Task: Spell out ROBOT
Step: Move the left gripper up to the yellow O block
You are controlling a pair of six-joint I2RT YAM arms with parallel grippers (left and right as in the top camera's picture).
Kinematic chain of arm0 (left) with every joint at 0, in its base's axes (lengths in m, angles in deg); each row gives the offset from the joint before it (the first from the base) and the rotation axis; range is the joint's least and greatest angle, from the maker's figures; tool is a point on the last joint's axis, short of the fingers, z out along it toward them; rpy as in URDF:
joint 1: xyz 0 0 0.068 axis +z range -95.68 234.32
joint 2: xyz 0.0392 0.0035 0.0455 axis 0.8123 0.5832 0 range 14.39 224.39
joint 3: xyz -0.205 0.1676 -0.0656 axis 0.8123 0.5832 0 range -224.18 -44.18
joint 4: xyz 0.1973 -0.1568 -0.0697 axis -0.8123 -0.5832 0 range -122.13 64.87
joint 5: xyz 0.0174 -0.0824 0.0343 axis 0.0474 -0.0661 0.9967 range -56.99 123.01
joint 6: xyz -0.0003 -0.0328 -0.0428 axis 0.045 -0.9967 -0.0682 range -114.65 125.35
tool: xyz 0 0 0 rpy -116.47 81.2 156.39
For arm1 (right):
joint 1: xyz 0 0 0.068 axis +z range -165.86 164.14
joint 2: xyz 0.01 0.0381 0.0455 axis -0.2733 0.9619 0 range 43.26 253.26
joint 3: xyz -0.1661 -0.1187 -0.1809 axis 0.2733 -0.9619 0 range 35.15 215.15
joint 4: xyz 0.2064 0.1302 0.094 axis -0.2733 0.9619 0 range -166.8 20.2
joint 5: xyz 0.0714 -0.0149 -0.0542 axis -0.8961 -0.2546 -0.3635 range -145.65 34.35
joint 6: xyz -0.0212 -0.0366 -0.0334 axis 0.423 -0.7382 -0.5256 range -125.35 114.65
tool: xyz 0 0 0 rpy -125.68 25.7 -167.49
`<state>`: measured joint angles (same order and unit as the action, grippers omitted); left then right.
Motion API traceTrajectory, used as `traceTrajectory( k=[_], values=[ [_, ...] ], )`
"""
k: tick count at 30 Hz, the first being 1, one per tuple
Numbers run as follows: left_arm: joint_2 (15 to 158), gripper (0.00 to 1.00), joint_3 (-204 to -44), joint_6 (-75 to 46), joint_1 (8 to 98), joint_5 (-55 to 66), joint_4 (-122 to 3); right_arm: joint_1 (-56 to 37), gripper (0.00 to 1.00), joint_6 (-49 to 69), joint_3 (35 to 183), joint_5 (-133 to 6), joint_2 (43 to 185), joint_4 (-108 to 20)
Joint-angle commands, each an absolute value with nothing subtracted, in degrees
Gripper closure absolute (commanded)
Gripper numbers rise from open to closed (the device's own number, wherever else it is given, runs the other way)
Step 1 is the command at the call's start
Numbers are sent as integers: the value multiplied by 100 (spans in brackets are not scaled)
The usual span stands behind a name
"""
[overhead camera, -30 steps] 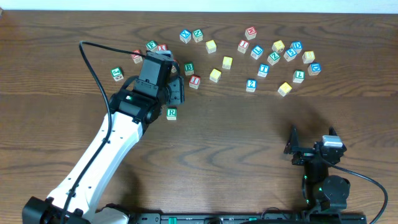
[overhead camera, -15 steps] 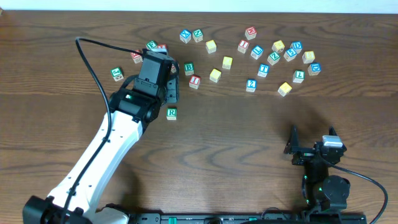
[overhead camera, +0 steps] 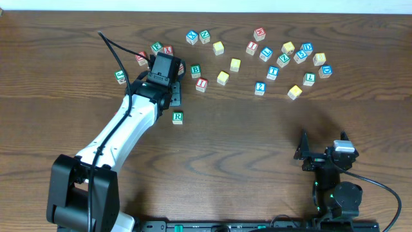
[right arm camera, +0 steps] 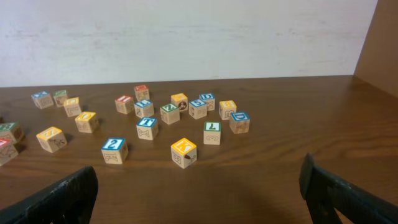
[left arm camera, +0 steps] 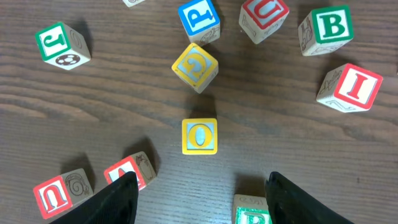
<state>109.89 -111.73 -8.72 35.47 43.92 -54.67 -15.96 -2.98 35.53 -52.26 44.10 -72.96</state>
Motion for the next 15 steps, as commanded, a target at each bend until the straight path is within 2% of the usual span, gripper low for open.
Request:
traceTrajectory(
  k=[1, 8, 15],
  values=[
    [11059, 36, -11363, -802, 3637, 4499, -5440, -1578, 1, -261, 3546, -5219, 4371, -7272],
    [11232, 36, -11765, -891, 4126, 3774, -5611, -1578, 1, -261, 3546, -5219, 4371, -7272],
    [11897, 36, -12705, -817, 4369, 3647, -6489, -1578, 1, -261, 3546, -5219, 4371, -7272]
  ],
)
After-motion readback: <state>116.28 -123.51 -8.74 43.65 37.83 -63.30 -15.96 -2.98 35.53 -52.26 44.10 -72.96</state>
